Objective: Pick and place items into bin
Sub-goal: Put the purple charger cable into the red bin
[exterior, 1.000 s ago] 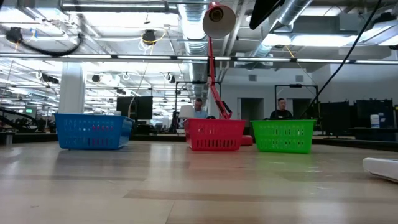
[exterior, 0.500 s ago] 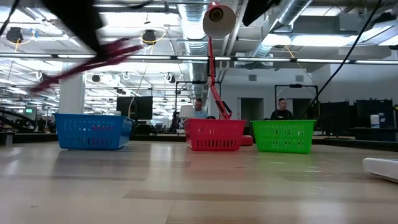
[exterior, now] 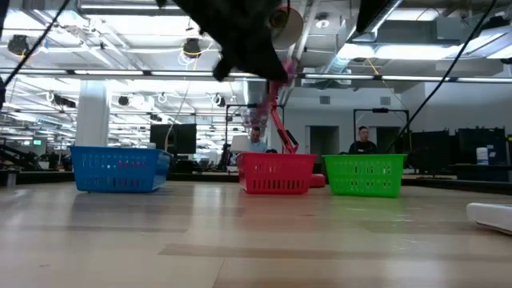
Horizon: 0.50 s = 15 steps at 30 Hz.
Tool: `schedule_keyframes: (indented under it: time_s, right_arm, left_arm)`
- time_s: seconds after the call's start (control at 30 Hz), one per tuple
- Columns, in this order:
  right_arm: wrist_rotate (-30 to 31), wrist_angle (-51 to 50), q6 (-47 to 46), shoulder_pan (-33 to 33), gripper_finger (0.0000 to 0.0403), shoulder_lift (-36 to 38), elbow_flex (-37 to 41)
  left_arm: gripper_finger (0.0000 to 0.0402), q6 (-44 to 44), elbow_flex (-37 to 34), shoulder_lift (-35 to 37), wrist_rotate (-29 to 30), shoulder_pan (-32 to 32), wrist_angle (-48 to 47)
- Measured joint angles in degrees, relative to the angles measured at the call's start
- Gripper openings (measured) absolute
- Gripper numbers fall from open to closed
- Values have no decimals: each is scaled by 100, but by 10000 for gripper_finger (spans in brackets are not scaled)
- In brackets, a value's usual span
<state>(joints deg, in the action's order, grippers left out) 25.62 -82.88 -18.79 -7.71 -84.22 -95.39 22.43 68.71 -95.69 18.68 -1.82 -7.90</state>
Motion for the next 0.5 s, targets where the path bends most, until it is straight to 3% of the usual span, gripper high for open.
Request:
schedule_keyframes:
  time_s: [0.17, 0.5]
  right_arm:
    - [-22, -63, -30, -92, 118, 195, 1]
    - [-24, -112, -135, -118, 118, 318, 2]
  left_arm:
    - [0, 543, -16, -601, -622, 556, -213]
    - [15, 479, -12, -1176, -972, 948, 501]
